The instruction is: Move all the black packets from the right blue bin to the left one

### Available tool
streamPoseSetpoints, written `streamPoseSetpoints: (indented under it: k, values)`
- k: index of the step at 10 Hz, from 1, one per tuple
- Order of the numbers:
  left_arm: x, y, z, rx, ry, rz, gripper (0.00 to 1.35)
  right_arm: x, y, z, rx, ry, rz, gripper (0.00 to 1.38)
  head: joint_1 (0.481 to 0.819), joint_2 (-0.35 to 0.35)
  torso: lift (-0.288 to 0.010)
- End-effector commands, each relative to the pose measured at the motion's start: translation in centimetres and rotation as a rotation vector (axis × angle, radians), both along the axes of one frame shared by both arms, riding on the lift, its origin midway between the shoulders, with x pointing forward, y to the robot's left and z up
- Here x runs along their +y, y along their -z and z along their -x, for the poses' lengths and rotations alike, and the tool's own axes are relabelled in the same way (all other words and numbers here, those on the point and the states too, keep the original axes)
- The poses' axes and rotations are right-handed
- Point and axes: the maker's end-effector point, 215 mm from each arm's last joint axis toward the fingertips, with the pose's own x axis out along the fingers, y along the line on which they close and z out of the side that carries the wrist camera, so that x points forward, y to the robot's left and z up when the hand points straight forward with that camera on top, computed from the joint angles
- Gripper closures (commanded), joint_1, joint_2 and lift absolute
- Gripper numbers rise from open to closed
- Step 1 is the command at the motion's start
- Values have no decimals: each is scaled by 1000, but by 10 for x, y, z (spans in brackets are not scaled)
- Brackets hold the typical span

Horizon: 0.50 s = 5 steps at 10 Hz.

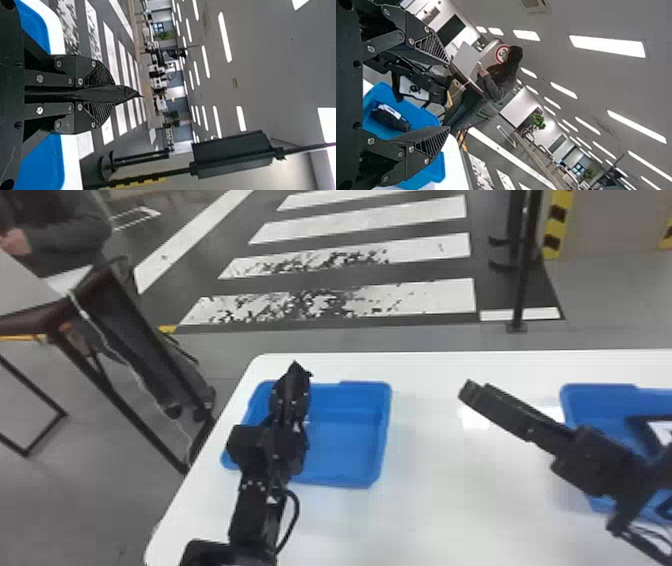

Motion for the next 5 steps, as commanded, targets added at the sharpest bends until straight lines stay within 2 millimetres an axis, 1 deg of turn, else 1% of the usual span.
streamPoseSetpoints:
  k: [1, 2, 3, 4, 5]
  values:
    - [21, 26, -7, 51, -44, 11, 432, -22, 1, -14, -21, 55, 25, 506, 695, 334, -140]
    - [23, 14, -6, 10, -42, 4, 7, -35, -1, -22, -49, 93, 52, 506, 695, 331, -140]
    - [18, -1, -3, -43, -29, 21, 64, -53, 2, -35, -77, 140, 116, 506, 695, 322, -140]
    - [7, -4, 1, -71, 1, 112, 117, -67, 7, -43, -90, 179, 195, 506, 695, 302, -140]
    - [-12, -9, 11, -111, 49, 199, 111, -85, 15, -54, -99, 228, 280, 499, 695, 271, -140]
